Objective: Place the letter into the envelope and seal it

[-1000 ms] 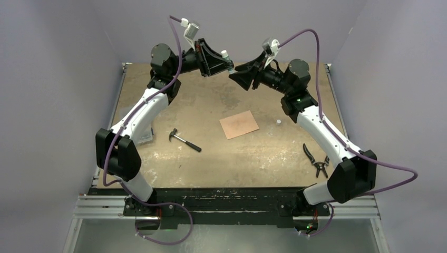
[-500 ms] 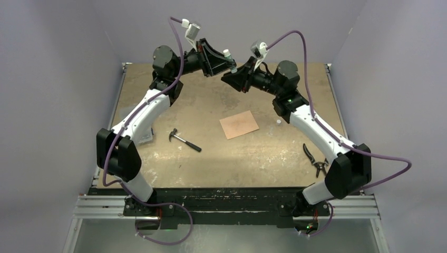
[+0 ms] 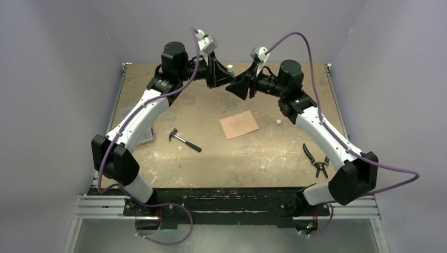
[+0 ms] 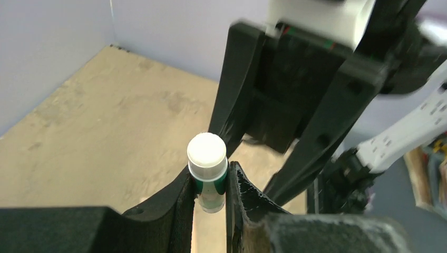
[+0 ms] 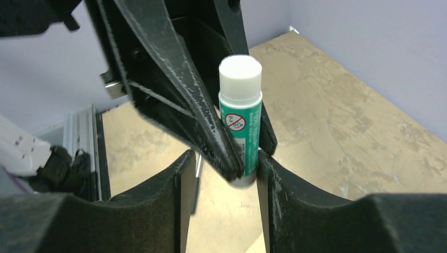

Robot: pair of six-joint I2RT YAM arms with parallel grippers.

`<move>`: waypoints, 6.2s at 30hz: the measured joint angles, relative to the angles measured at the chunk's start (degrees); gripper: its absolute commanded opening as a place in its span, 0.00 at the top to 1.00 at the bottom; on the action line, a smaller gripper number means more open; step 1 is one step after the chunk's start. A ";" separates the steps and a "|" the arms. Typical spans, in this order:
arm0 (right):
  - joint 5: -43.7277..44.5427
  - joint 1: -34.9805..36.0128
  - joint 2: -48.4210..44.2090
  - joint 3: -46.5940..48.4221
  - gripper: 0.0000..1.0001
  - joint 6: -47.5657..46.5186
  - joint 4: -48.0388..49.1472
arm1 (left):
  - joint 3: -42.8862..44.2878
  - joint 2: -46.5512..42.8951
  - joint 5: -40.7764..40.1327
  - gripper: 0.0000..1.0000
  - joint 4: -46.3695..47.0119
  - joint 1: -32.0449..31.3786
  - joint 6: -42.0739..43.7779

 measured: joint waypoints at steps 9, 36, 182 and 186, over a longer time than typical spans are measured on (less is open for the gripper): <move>-6.36 -1.53 -3.19 5.57 0.48 -10.86 -16.15 | 1.62 -1.18 3.06 1.00 -18.69 1.95 24.20; -6.32 -1.84 0.79 3.50 0.49 10.25 9.75 | -0.68 -1.22 18.32 1.00 -9.03 4.24 18.14; 43.50 -7.43 3.32 1.09 0.17 27.08 -18.64 | -16.98 -1.27 -25.66 1.00 -2.82 3.91 -1.66; 48.92 -11.74 6.54 -2.23 0.18 24.90 -26.47 | -17.00 -1.18 -27.87 1.00 -6.29 3.91 0.46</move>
